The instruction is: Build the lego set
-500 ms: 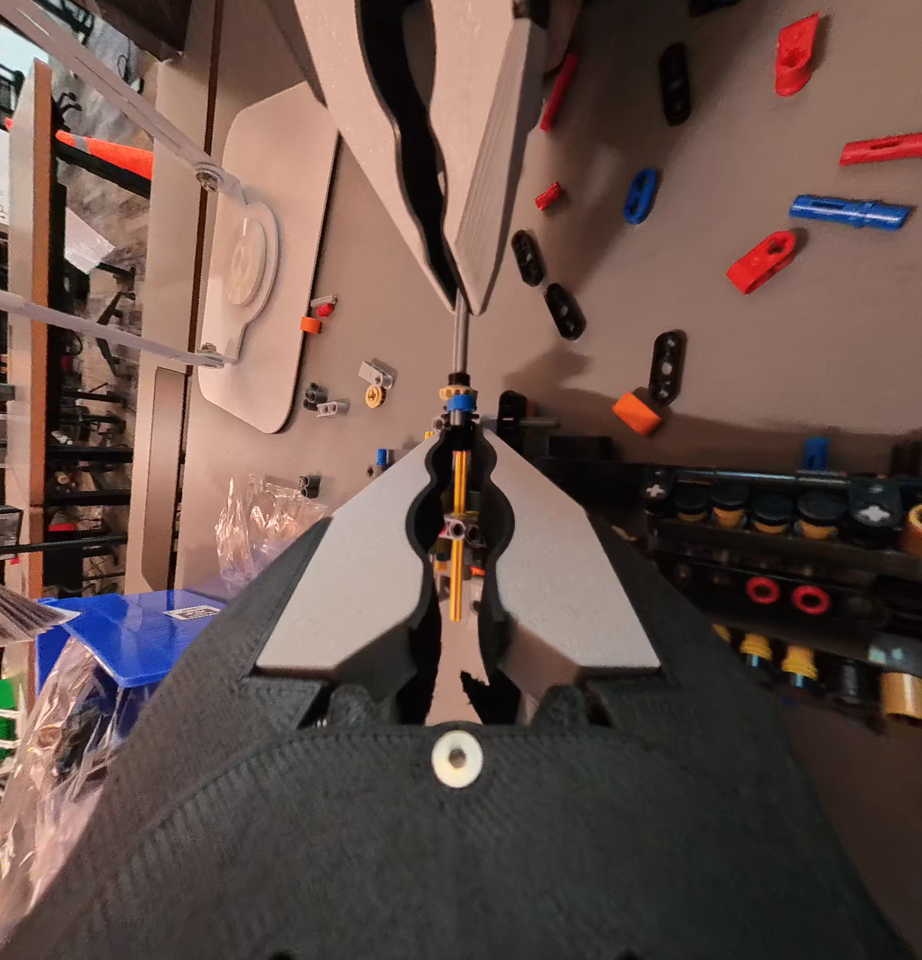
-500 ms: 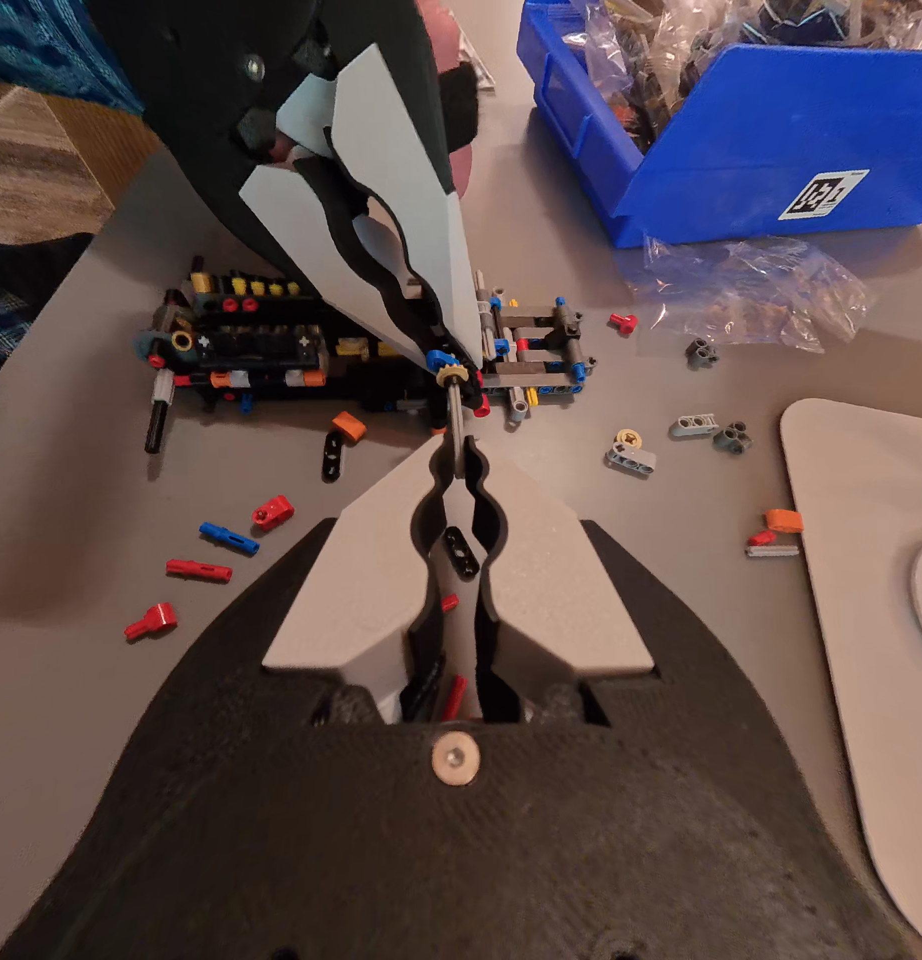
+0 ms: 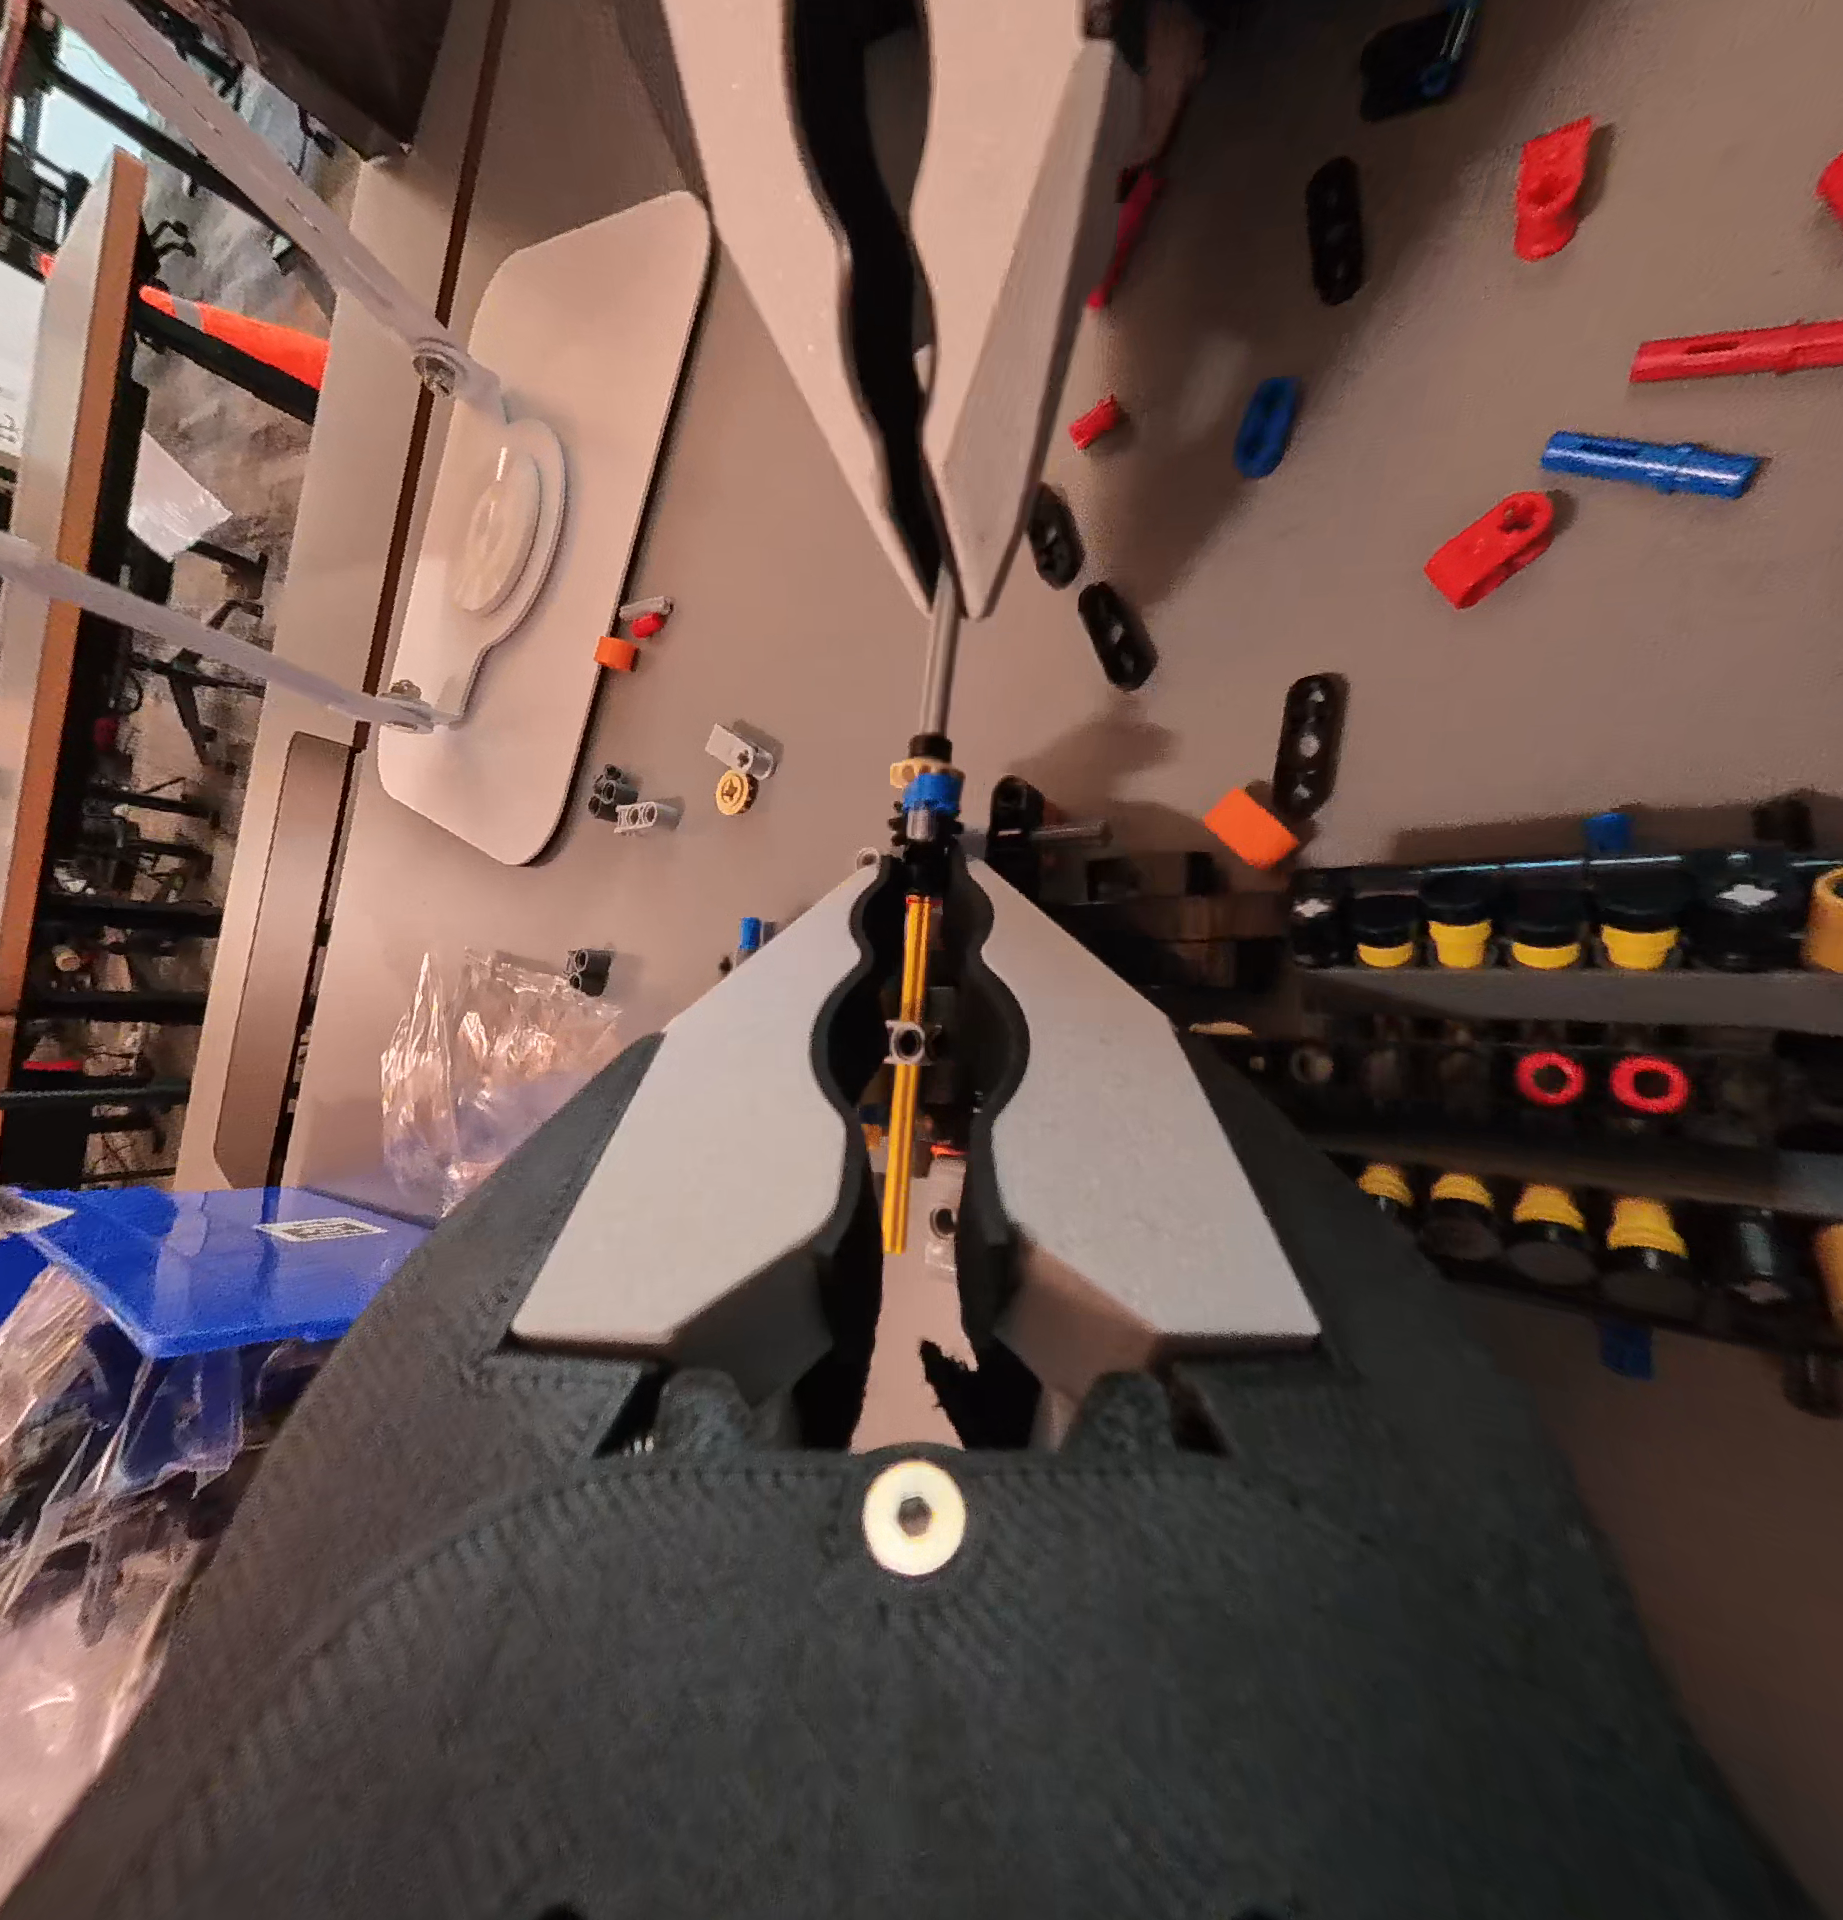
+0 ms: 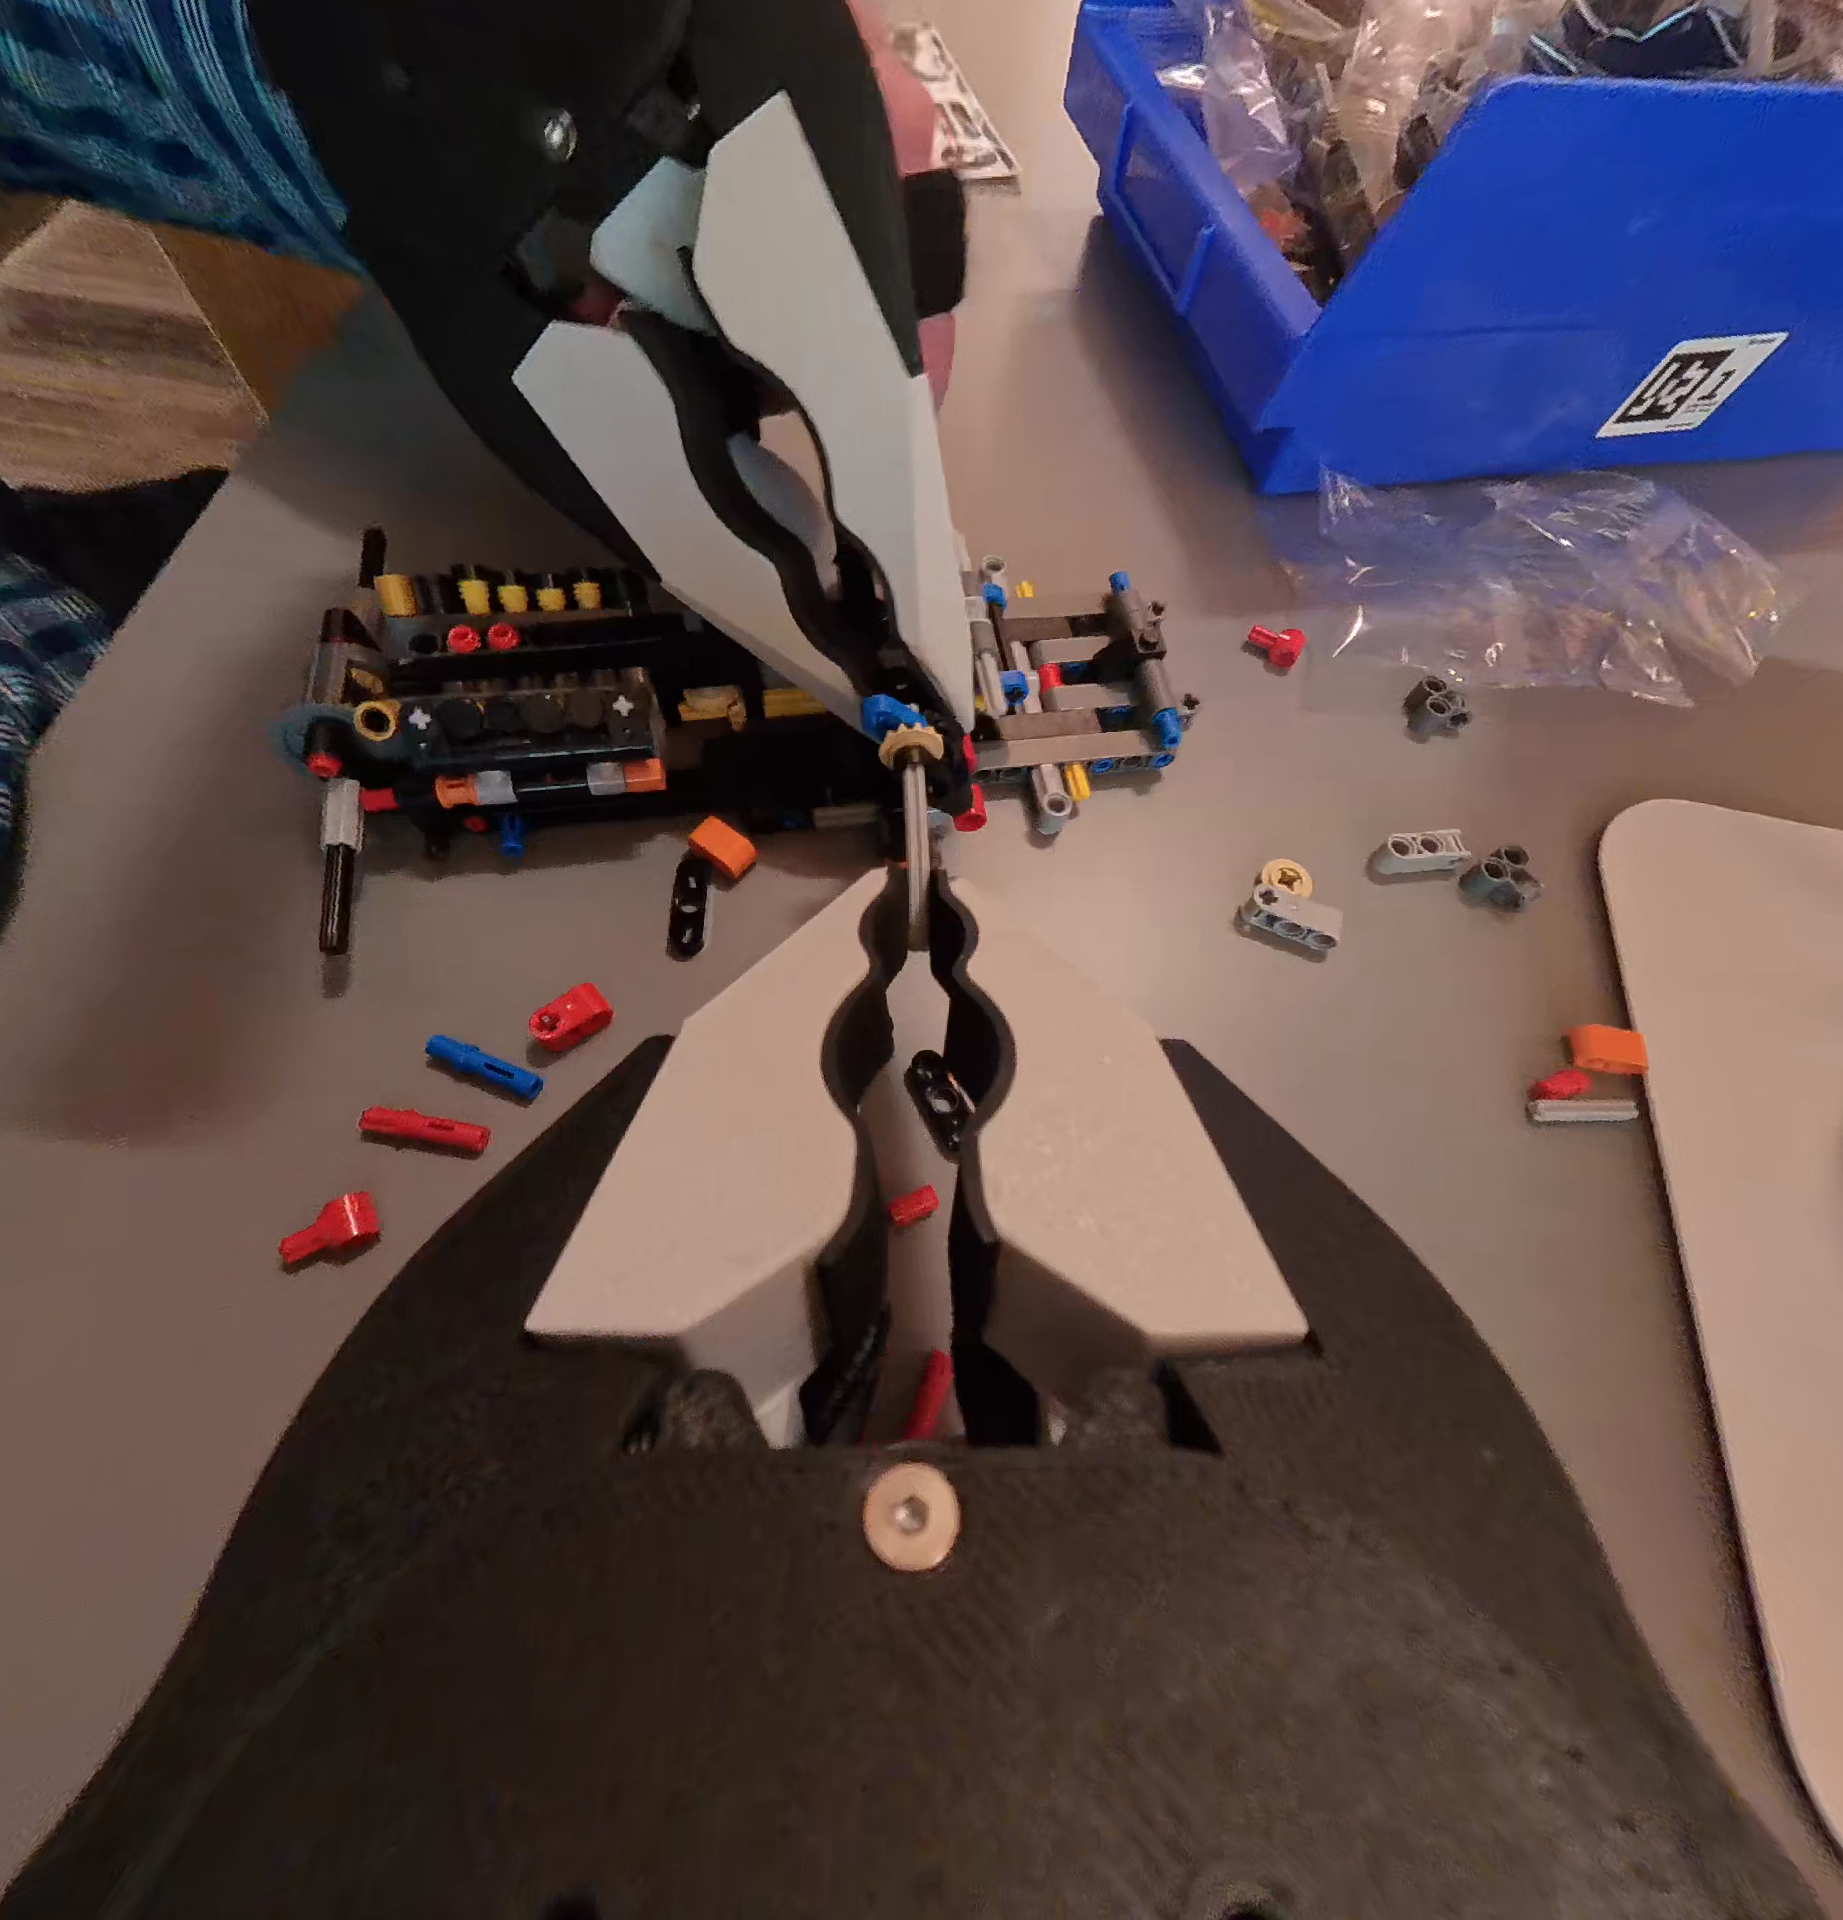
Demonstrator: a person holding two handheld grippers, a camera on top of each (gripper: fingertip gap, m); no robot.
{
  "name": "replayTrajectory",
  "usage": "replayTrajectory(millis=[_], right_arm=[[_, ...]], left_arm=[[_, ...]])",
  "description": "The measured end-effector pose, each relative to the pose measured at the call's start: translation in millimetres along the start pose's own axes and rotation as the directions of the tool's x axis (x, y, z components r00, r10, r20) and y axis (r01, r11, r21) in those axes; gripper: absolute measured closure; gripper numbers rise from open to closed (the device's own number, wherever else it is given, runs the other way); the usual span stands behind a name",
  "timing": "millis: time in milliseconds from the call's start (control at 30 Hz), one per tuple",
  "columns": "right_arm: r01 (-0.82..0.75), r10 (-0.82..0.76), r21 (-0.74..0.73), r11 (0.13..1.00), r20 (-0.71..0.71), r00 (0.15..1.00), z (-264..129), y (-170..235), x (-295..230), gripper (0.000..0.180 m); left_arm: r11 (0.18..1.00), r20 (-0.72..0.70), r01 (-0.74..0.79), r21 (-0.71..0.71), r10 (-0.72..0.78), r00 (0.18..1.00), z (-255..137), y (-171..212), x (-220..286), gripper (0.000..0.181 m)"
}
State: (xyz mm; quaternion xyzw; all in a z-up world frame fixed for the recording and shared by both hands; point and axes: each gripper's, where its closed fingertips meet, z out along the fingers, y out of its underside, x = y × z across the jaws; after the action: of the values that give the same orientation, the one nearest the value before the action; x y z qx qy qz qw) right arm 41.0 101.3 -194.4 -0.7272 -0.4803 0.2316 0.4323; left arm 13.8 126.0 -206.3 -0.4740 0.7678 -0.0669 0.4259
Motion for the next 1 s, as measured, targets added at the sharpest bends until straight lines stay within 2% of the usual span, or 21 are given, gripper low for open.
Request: replayTrajectory(millis=[33,200,300,367,633,1000], right_arm=[[-0.002,0.002,0.004,1.0,0.006,1.0,-0.9,0.2,0.7,0.179],[-0.015,0.015,0.017,1.0,0.043,0.999,0.4,-4.6,-2.4,0.179],[0.01,-0.011,0.013,1.0,0.051,0.999,0.6,-8.3,-5.5,0.178],[0.012,-0.012,0.007,1.0,0.043,0.999,0.3,-7.7,-3.1,0.18],[0.016,-0.016,-0.006,1.0,0.038,0.999,-0.6,-3.9,-2.1,0.18],[-0.044,0.042,0.022,0.999,0.095,0.995,-5.1,-1.3,-0.5,0.18]], left_arm=[[1.0,0.003,-0.001,0.002,0.001,1.0,-0.4,-1.0,-0.4,0.174],[1.0,-0.033,0.018,0.004,-0.018,0.999,-2.3,-2.0,0.9,0.175],[1.0,-0.002,-0.017,-0.011,0.017,1.0,-1.2,-4.2,-2.1,0.163],[0.999,-0.012,-0.034,-0.024,0.033,0.999,0.7,-3.8,-0.8,0.17],[0.995,0.007,-0.094,-0.031,0.094,0.996,1.9,-2.4,0.2,0.175],[0.998,0.015,-0.039,0.047,0.039,0.999,-0.9,-6.8,3.1,0.175]])
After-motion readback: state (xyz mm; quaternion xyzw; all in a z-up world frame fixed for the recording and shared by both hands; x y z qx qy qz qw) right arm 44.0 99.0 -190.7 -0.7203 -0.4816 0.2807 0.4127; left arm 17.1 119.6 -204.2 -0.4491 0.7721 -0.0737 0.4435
